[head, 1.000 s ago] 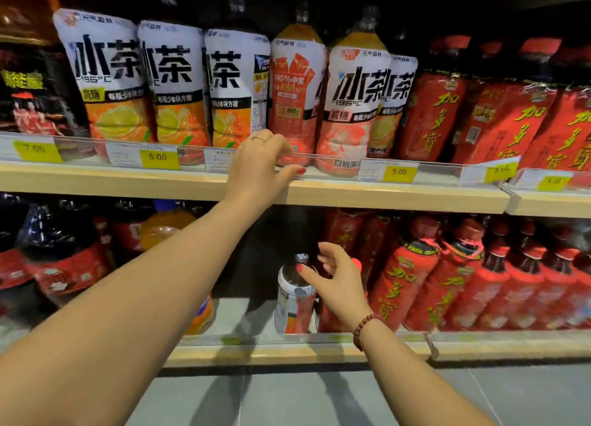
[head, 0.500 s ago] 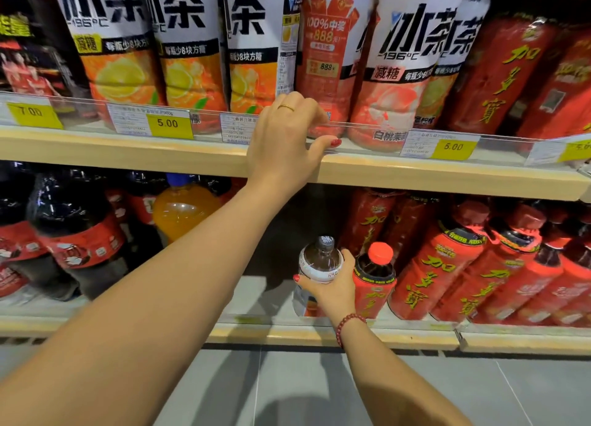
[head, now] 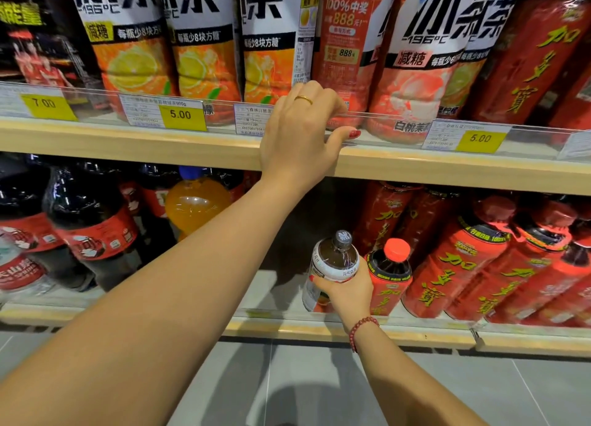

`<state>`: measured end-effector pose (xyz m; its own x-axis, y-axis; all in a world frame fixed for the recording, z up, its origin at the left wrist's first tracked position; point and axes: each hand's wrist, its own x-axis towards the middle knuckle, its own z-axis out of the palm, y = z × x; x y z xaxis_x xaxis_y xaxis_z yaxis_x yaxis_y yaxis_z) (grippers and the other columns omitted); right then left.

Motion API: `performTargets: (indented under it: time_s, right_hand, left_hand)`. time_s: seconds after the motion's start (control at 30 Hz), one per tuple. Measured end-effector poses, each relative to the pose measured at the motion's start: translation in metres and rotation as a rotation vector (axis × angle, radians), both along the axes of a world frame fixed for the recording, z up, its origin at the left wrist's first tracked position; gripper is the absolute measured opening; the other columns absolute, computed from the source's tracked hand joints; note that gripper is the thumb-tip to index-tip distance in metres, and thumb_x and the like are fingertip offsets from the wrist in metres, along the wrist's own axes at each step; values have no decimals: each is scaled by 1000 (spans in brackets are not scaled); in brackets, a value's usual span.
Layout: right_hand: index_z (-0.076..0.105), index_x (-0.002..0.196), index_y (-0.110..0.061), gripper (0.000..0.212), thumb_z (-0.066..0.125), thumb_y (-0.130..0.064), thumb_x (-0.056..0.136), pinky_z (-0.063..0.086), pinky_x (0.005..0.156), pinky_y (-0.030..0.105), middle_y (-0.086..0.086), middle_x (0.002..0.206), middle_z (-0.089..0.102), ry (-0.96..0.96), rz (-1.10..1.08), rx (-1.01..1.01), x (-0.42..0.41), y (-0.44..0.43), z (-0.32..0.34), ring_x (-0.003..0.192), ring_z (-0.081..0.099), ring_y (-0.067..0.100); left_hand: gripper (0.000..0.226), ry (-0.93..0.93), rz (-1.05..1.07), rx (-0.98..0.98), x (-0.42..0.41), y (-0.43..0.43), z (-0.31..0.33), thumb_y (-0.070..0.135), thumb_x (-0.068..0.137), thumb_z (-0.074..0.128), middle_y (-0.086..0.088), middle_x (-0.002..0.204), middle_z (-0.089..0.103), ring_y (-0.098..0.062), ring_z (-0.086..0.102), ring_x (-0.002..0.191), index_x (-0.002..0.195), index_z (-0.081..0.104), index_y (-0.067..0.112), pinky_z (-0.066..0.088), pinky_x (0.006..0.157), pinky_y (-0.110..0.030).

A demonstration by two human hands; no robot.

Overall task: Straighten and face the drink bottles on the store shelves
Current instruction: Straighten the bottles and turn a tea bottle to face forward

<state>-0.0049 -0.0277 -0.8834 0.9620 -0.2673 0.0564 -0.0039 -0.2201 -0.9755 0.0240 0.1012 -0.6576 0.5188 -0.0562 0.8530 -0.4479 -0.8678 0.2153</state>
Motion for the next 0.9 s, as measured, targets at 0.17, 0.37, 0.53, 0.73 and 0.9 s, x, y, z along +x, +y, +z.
performTargets:
  time_s: [0.17,0.37,0.53,0.73,0.9]
  right_hand:
    - [60,118,-18,71,91,-9,55,55,93,41,-1,110,70,-26,-7,163,-4,1,28,100,67,15]
    - [64,111,-20,62,91,-14,56,57,76,21,-3,99,73,-233,80,141,-29,-11,74,90,69,7]
    - [68,96,-15,44,87,-21,56,57,66,23,1,85,75,-309,39,295,-47,-29,110,81,71,15]
    - [67,86,-17,21,75,-1,74,59,66,33,-1,78,74,-350,18,490,-52,-53,177,73,70,17]
    - [68,84,-11,17,73,-5,69,58,72,40,2,73,72,-490,90,691,-41,-68,248,68,68,17]
  left_hand:
    - [23,-5,10,4,-1,1,1,31,81,71,-4,91,62,-22,56,89,93,64,12,36,78,-27]
    - [25,55,-1,-15,-4,0,5,32,82,70,-4,95,61,-21,55,94,95,62,12,34,84,-27]
    - [23,161,-10,-78,-6,-3,12,31,83,71,-2,96,59,-21,53,99,96,62,15,35,90,-29]
    - [23,261,-14,-134,-7,-5,17,30,81,74,-2,96,59,-22,55,100,95,62,15,40,94,-35]
    - [23,262,-25,-154,-9,-5,19,27,78,77,-3,94,61,-23,55,98,91,64,13,42,90,-36]
